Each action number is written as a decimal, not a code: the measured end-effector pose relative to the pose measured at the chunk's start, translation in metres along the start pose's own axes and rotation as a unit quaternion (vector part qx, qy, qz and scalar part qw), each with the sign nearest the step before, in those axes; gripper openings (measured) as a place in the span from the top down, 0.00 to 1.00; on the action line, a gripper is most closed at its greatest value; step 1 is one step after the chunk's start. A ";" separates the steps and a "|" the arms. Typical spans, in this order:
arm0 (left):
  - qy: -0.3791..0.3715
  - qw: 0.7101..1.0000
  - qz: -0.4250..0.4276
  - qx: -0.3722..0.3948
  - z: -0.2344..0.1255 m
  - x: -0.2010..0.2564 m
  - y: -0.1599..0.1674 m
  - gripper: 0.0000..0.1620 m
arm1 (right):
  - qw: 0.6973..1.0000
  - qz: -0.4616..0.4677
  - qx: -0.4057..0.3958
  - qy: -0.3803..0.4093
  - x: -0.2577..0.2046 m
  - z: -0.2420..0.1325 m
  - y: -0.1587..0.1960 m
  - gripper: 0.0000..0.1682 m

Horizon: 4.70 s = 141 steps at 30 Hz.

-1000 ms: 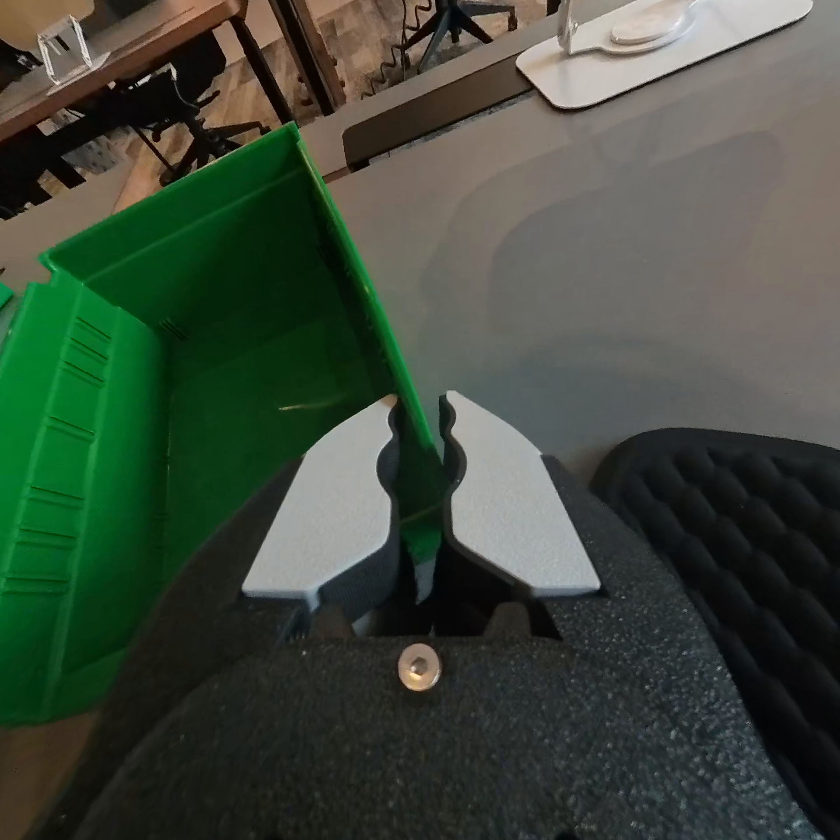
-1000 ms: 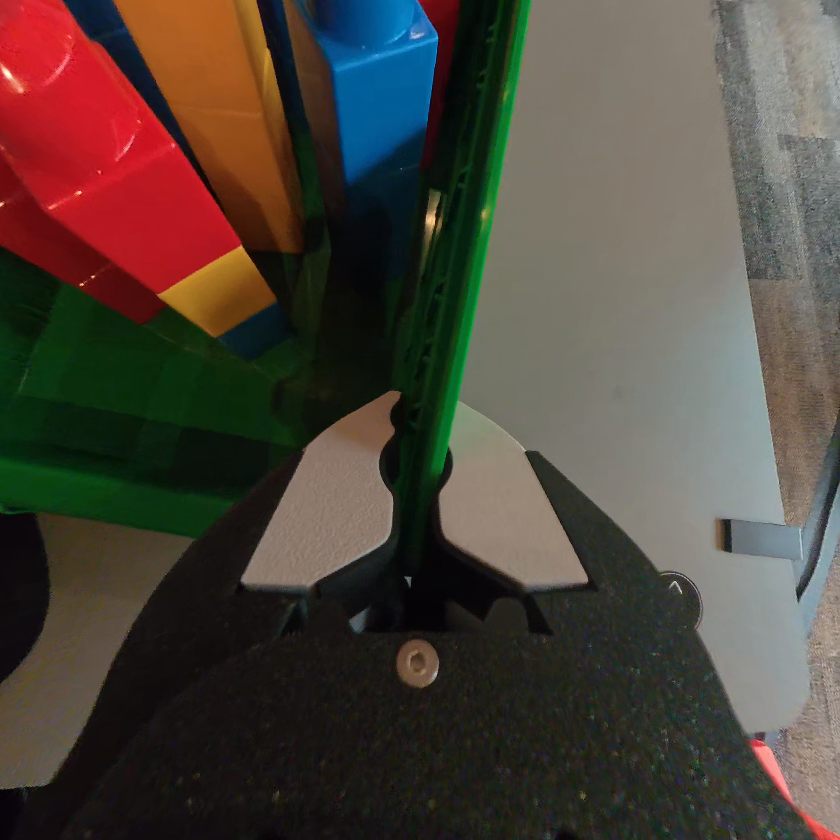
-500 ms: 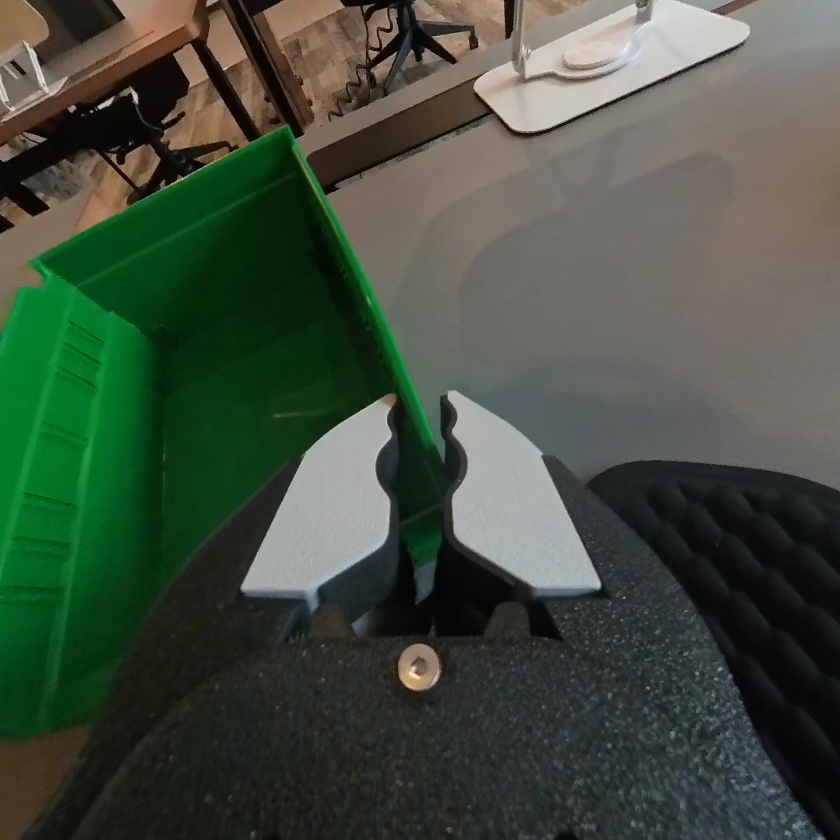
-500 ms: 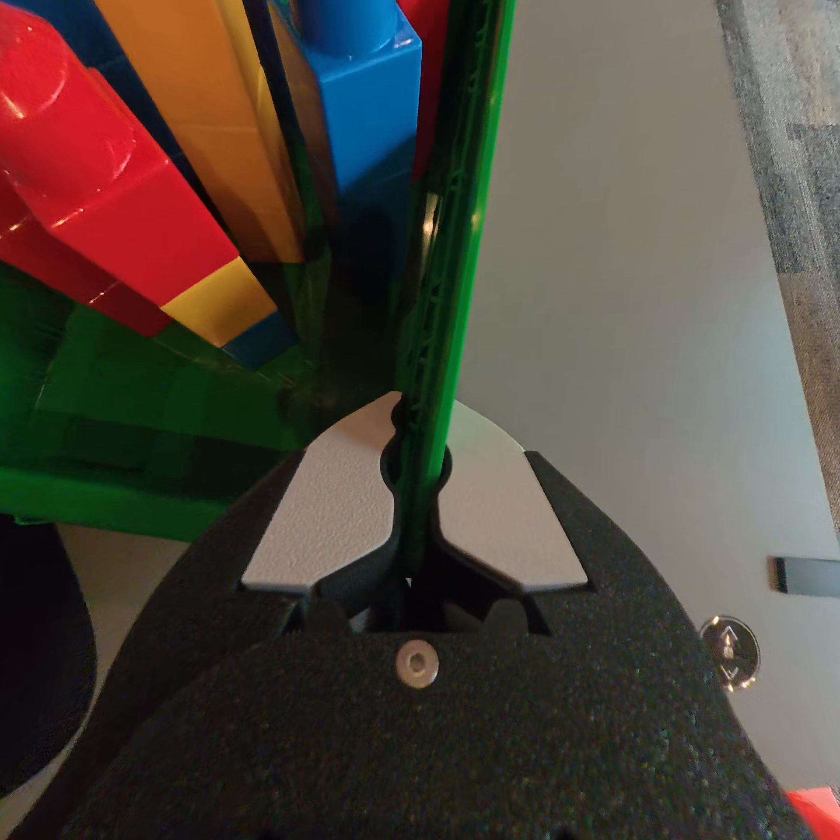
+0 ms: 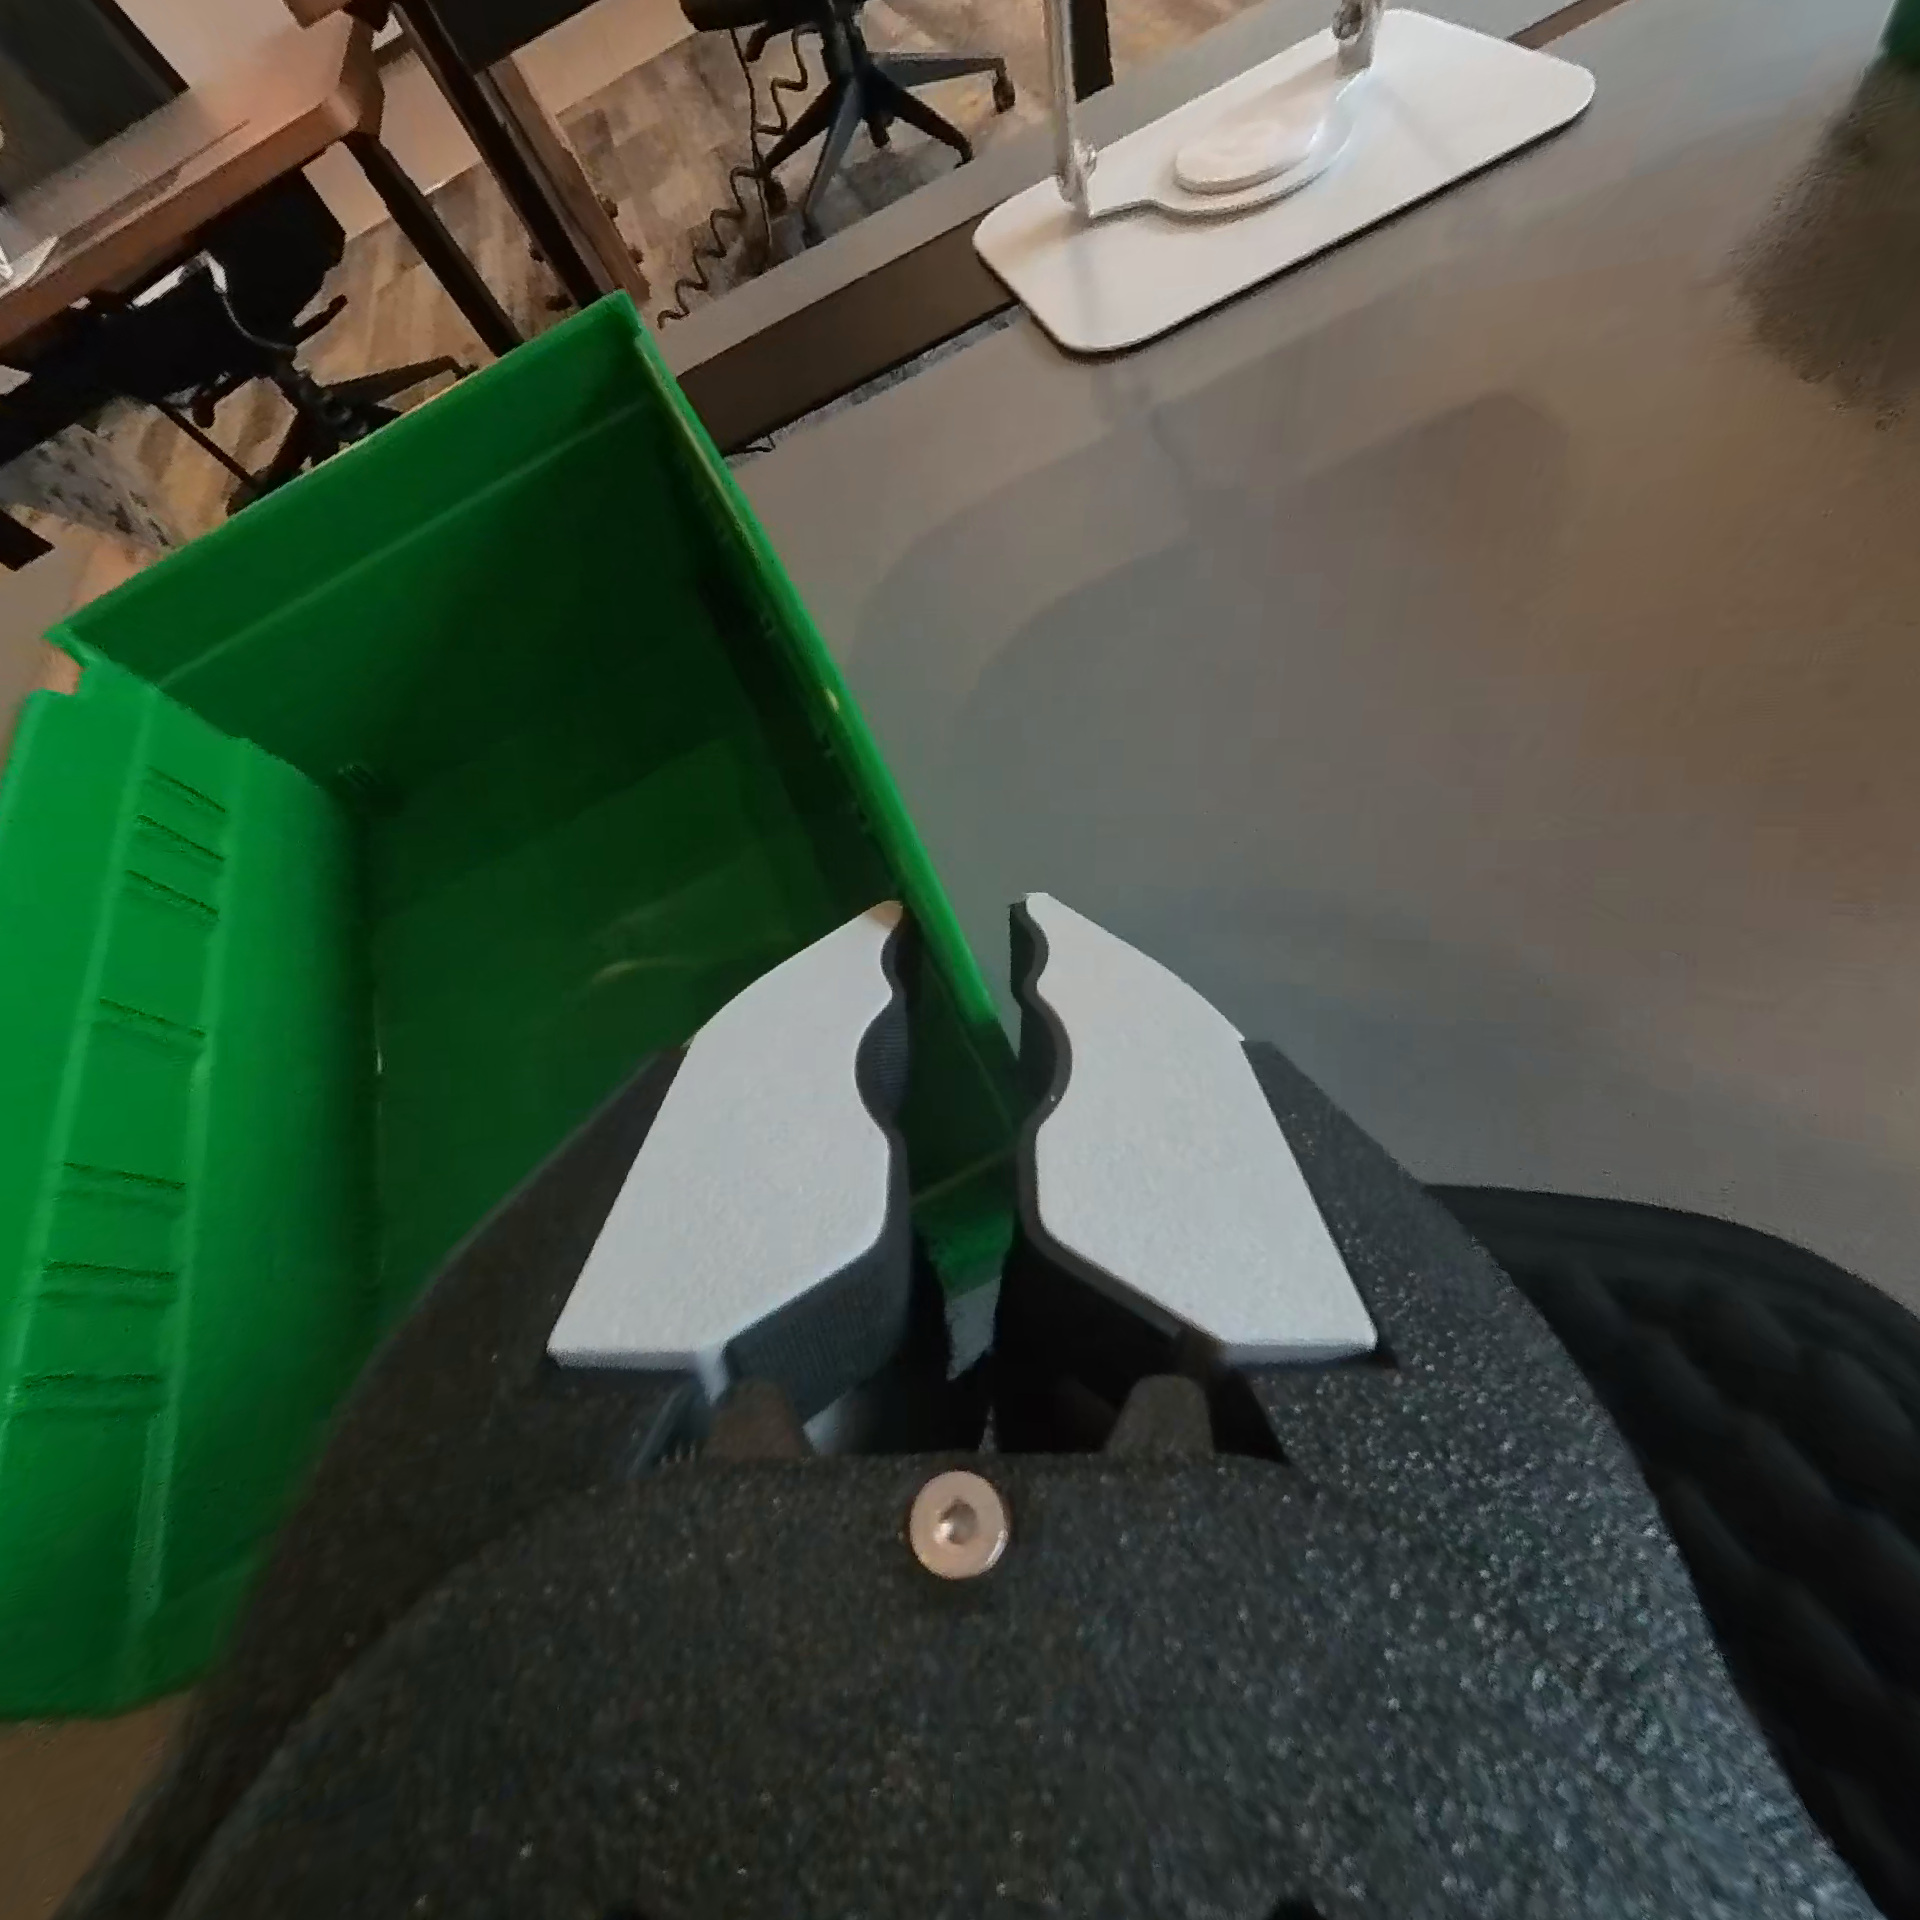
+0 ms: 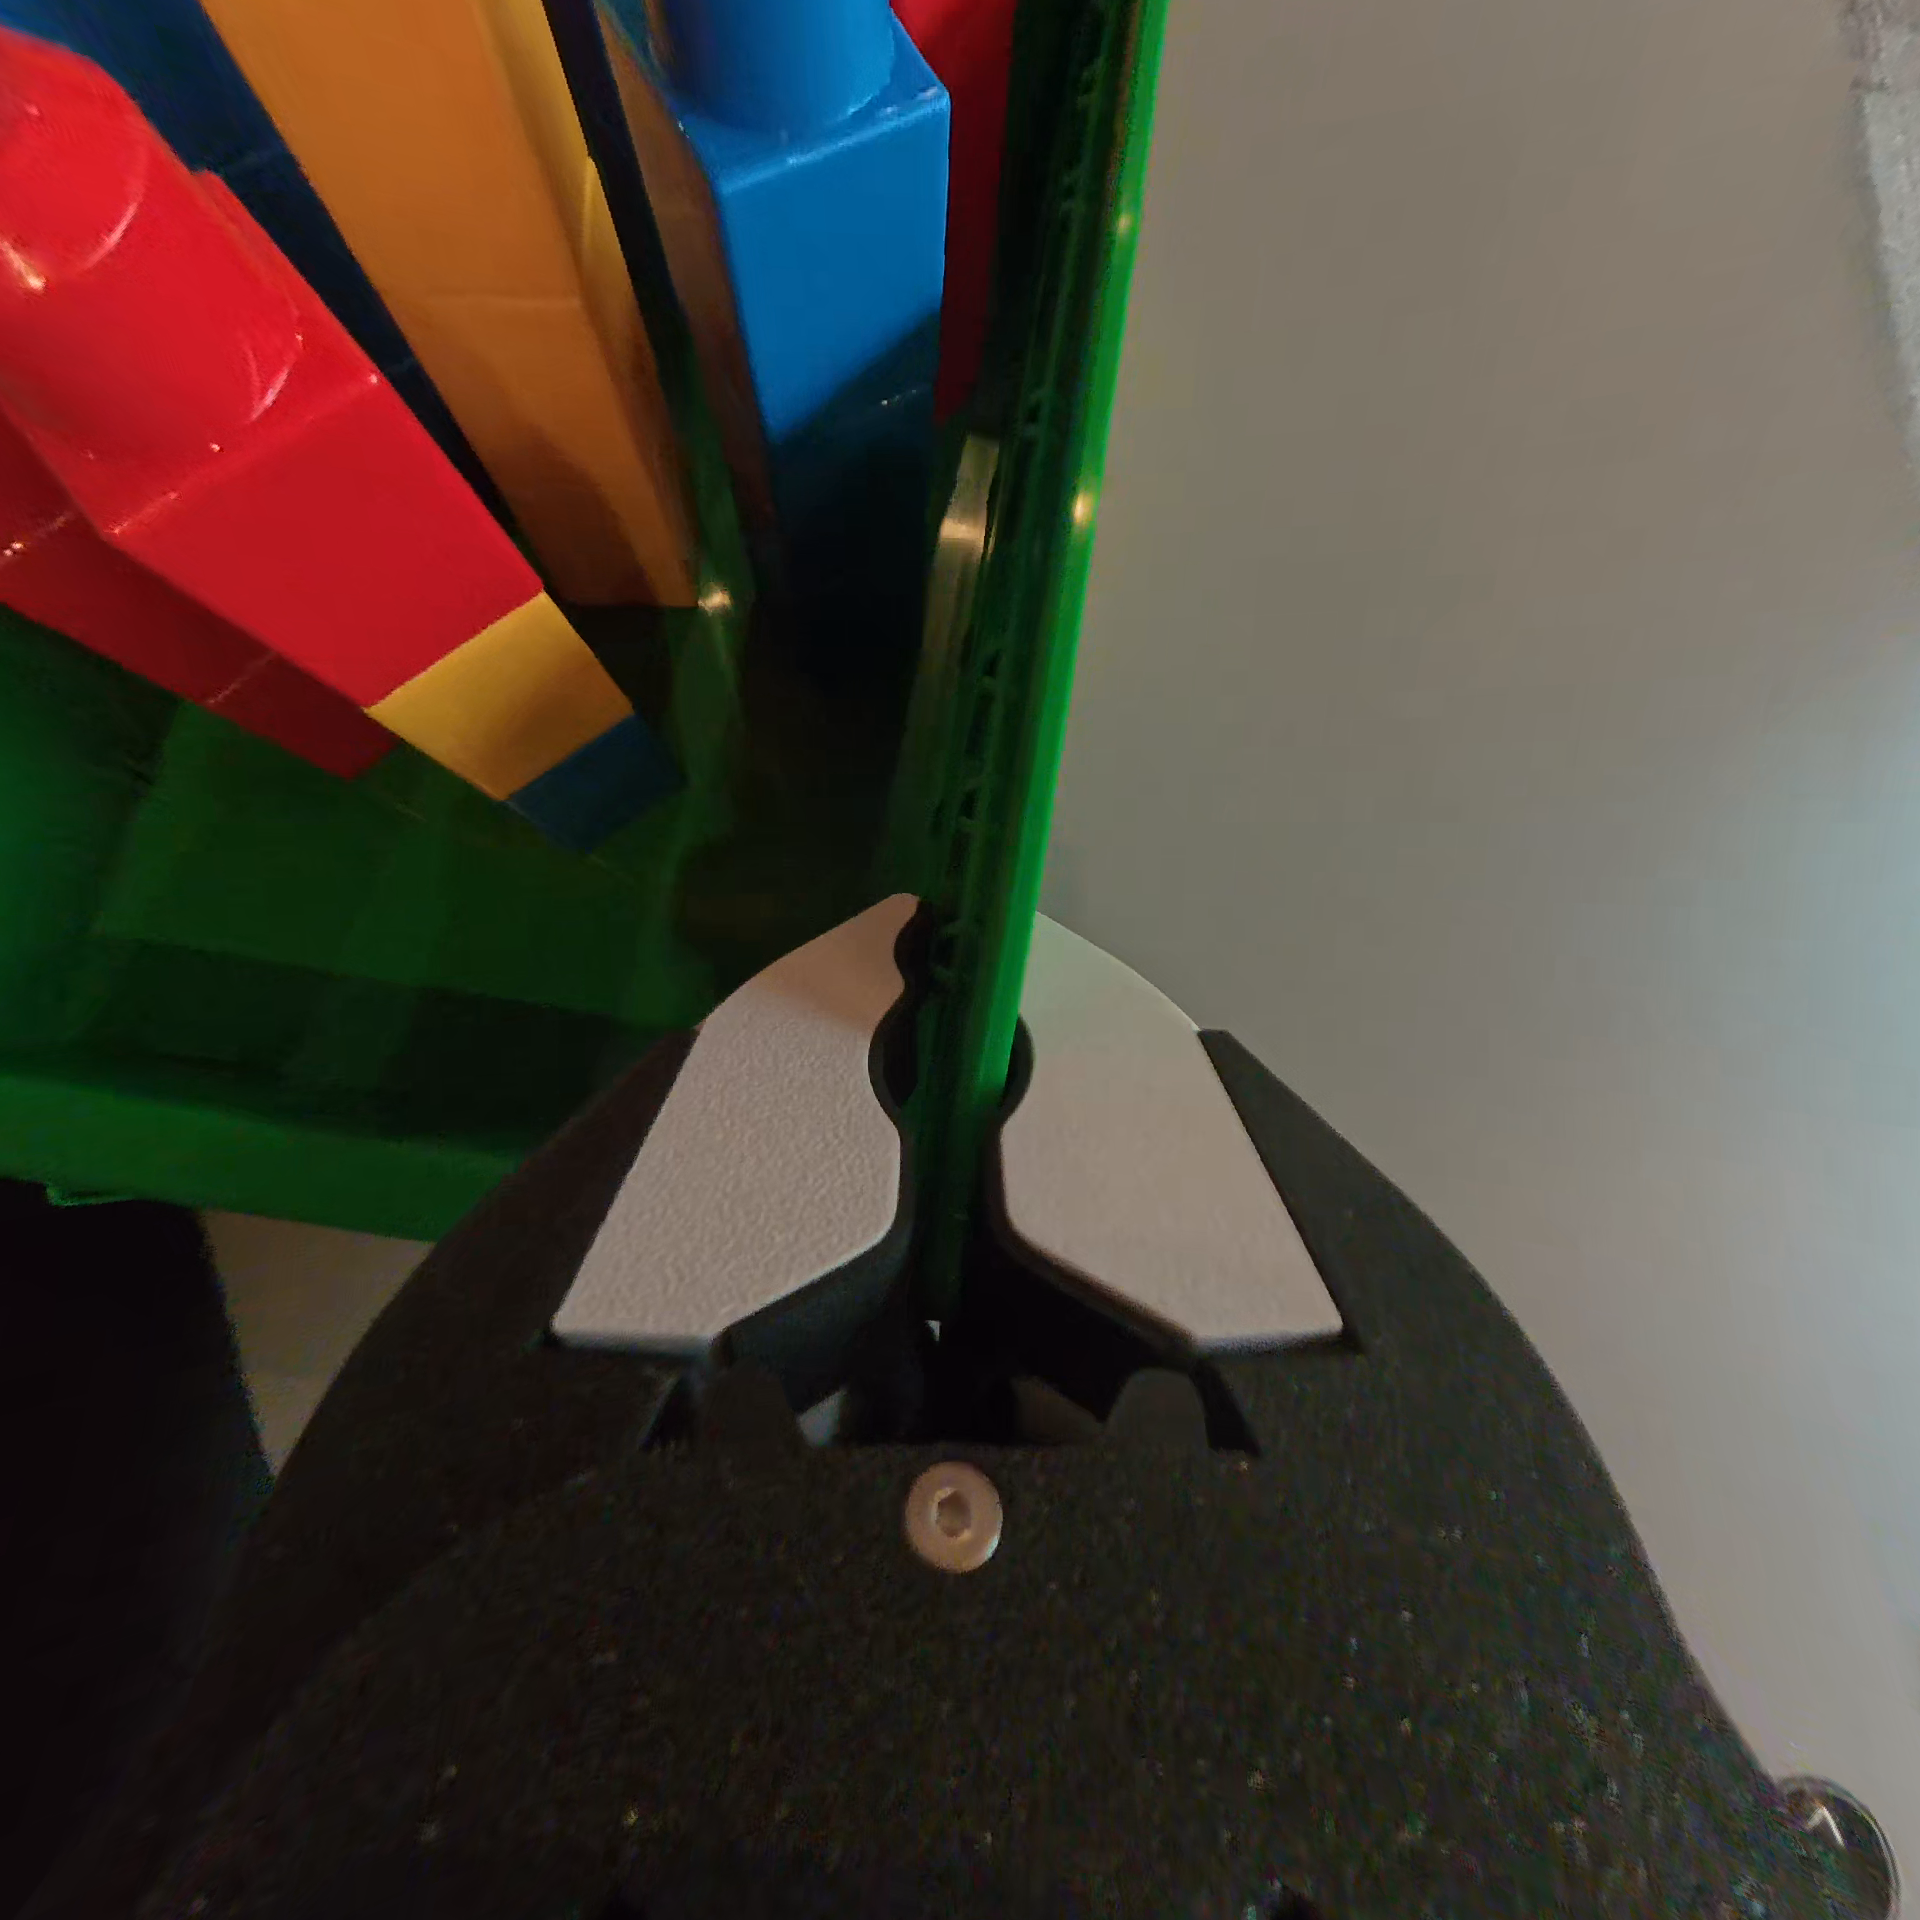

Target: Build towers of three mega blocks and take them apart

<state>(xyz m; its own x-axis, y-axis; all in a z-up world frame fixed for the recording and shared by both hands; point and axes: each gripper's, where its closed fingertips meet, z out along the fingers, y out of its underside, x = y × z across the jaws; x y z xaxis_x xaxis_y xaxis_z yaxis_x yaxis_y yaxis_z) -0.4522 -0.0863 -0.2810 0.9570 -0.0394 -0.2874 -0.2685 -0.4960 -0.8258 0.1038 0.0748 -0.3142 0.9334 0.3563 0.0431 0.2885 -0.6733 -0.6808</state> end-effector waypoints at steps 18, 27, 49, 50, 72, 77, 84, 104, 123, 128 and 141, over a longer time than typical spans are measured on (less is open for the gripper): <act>0.038 0.999 -0.004 0.008 0.022 0.052 -0.031 0.89 | 0.999 -0.023 0.004 -0.025 -0.040 0.022 -0.026 0.97; 0.068 0.998 0.002 0.008 0.028 0.093 -0.047 0.88 | 0.999 -0.030 0.005 -0.031 -0.060 0.027 -0.033 0.97; 0.137 0.990 0.013 0.011 0.041 0.176 -0.083 0.85 | 0.998 -0.040 0.016 -0.051 -0.101 0.035 -0.044 0.95; 0.138 0.990 0.016 0.011 0.042 0.178 -0.084 0.85 | 0.998 -0.043 0.016 -0.052 -0.103 0.035 -0.045 0.95; 0.091 0.970 -0.002 0.225 -0.017 0.241 -0.129 0.59 | 0.976 -0.086 0.163 -0.113 -0.126 0.012 -0.052 0.66; 0.124 0.973 -0.085 0.175 0.015 0.254 -0.111 0.78 | 0.971 -0.115 0.181 -0.105 -0.128 0.014 -0.043 0.62; 0.134 0.964 -0.167 0.158 0.031 0.248 -0.113 0.72 | 0.972 -0.117 0.179 -0.099 -0.128 0.023 -0.043 0.58; 0.020 0.991 -0.069 0.114 0.076 0.242 -0.108 0.92 | 0.980 -0.137 0.133 -0.049 -0.116 0.034 -0.043 0.93; 0.045 0.983 -0.053 0.173 0.038 0.239 -0.142 0.92 | 0.979 -0.127 0.158 0.009 -0.108 -0.024 -0.059 0.96; 0.036 0.982 -0.052 0.178 0.023 0.221 -0.154 0.92 | 0.978 -0.131 0.162 0.008 -0.121 -0.040 -0.075 0.96; -0.022 0.980 -0.059 0.187 -0.028 0.142 -0.155 0.92 | 0.969 -0.152 0.193 -0.035 -0.200 -0.069 -0.112 0.96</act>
<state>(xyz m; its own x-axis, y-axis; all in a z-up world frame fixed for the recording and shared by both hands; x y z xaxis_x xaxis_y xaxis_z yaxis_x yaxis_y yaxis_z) -0.2714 -0.0395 -0.1807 0.9804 0.0406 -0.1927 -0.1853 -0.1418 -0.9724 -0.1004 0.0338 -0.1958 0.7968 0.5530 0.2435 0.4338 -0.2430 -0.8676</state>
